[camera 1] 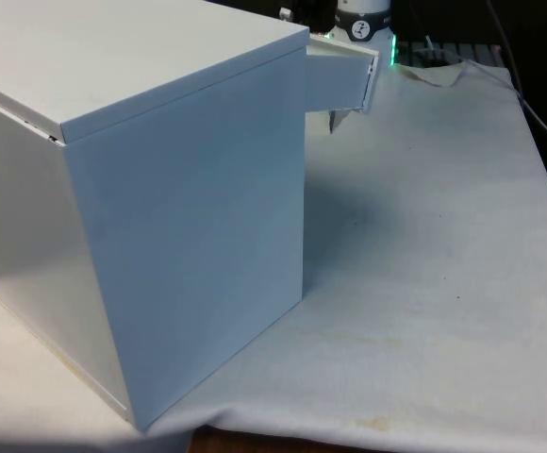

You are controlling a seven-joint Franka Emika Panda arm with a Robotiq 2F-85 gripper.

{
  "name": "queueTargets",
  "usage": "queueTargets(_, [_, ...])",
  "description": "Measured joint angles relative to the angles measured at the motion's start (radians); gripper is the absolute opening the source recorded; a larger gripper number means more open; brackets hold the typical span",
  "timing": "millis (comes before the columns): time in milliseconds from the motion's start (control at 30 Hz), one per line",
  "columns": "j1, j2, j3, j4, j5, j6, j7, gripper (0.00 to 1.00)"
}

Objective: Open the drawer, then close it.

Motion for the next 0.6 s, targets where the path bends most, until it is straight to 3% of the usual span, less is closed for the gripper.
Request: queueTargets(600, [0.004,-0.012,0.015,0.049,0.000,-0.062,-0.036,0.00])
